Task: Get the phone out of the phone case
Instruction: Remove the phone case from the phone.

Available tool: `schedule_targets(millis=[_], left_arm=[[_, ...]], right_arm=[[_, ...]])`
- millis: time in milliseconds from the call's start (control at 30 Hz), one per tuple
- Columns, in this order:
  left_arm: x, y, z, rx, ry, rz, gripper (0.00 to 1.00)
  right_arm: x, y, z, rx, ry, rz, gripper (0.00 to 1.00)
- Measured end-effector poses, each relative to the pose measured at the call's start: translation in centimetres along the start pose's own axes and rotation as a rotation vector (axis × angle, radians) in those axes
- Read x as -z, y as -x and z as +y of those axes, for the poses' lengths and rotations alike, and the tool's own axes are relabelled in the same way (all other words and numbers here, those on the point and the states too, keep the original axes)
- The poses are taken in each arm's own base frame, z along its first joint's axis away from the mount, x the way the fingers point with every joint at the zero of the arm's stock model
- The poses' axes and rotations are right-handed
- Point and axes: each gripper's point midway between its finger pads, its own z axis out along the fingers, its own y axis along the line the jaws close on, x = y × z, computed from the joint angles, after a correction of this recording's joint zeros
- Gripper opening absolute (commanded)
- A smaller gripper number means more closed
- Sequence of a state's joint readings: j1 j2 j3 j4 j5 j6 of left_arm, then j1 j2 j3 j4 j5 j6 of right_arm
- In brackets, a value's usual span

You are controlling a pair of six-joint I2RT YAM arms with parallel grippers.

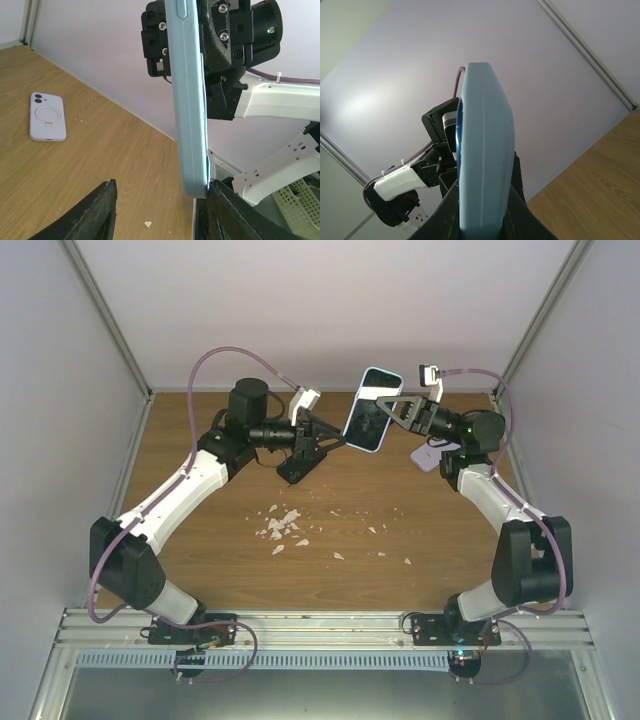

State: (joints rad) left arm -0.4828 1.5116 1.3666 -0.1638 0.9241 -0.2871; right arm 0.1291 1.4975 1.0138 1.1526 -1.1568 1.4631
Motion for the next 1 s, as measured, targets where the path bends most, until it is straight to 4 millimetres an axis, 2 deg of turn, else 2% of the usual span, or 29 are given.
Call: schedule_targets(millis=[300, 667, 767, 900, 1000], left_arm=[[0.0, 0.1, 0.4, -0.007, 0.020, -0.006, 0.44], [0.4, 0.8, -0.4, -0.005, -0.025, -0.028, 0.42], [0.7, 0.9, 0.6, 0.022, -0.004, -0.034, 0.42], [0.6, 0.0, 4.4, 0.097, 0.100, -0.036, 0.41], [0.5, -1.2, 6.4, 0.154, 0.146, -0.018, 0.43]], right_arm=[[0.1, 0.3, 0.6, 0.022, 0.018, -0.014, 0.01], [0.2, 0.8, 1.8, 0.005, 0.054, -0.044, 0.00], [0.1, 1.0, 2.4, -0.017, 0.071, -0.058, 0.01], [-0.4, 0.7, 3.9, -0.067, 0.115, -0.047, 0.01], [-0.6, 0.5, 4.8, -0.071, 0.138, -0.038, 0.00]])
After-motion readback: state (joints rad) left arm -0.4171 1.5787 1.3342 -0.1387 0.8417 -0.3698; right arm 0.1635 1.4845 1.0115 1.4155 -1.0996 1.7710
